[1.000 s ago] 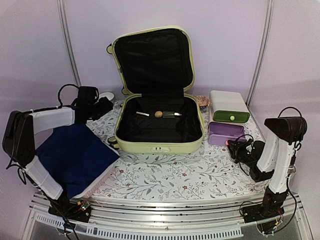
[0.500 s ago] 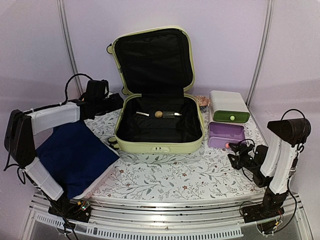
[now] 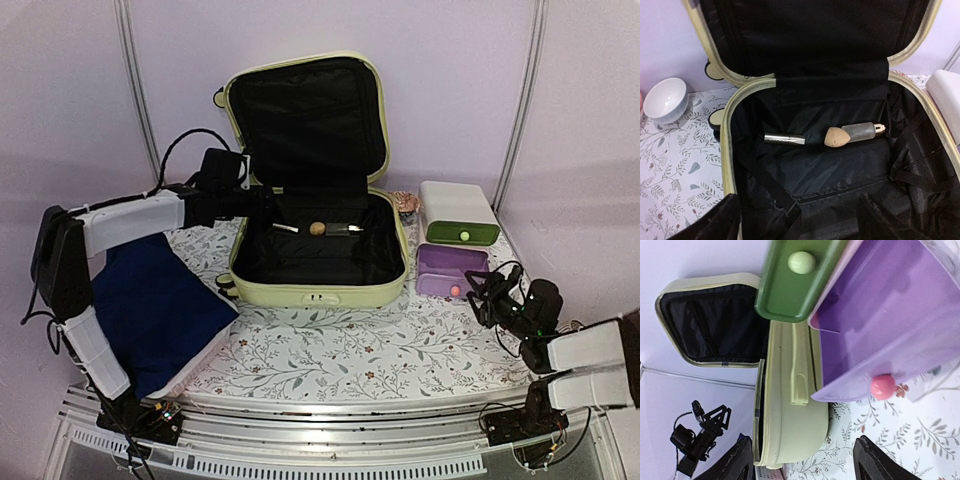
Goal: Open, take out, and arrange the luggage
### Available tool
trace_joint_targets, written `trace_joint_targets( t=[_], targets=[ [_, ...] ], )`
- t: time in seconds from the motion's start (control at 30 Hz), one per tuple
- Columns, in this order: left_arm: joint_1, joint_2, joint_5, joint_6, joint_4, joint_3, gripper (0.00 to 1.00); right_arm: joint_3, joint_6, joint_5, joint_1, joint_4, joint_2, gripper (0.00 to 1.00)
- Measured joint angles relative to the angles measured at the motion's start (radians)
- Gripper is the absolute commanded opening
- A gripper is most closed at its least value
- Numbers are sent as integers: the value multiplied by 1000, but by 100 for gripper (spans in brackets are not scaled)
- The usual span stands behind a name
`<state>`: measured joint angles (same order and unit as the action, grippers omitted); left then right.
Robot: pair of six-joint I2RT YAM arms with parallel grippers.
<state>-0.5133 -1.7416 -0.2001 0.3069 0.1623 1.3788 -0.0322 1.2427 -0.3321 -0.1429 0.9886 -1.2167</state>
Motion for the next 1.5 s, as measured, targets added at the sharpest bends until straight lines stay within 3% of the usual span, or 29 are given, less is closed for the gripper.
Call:
trace_joint_targets(
  t=[0.1, 0.17, 0.5, 0.73, 0.97, 1.5],
  targets=[
    [-21, -42, 5, -40, 3, 43, 89, -106, -134, 80, -45, -323, 259, 70],
    [-34, -83, 7, -68, 8, 82, 88, -195, -229, 122, -54, -478, 351, 69],
    [-90, -450, 9, -172, 128, 463, 87, -452, -552, 163, -66, -878, 315, 70],
    [-97, -686, 17, -171, 274, 736, 80, -510, -656, 163, -70, -956, 301, 71],
    [-92, -782, 57, -149, 288, 862, 67, -512, -694, 164, -73, -979, 294, 73],
    [-85, -839, 91, -111, 259, 908, 59, -472, -698, 164, -73, -973, 296, 74]
  ],
)
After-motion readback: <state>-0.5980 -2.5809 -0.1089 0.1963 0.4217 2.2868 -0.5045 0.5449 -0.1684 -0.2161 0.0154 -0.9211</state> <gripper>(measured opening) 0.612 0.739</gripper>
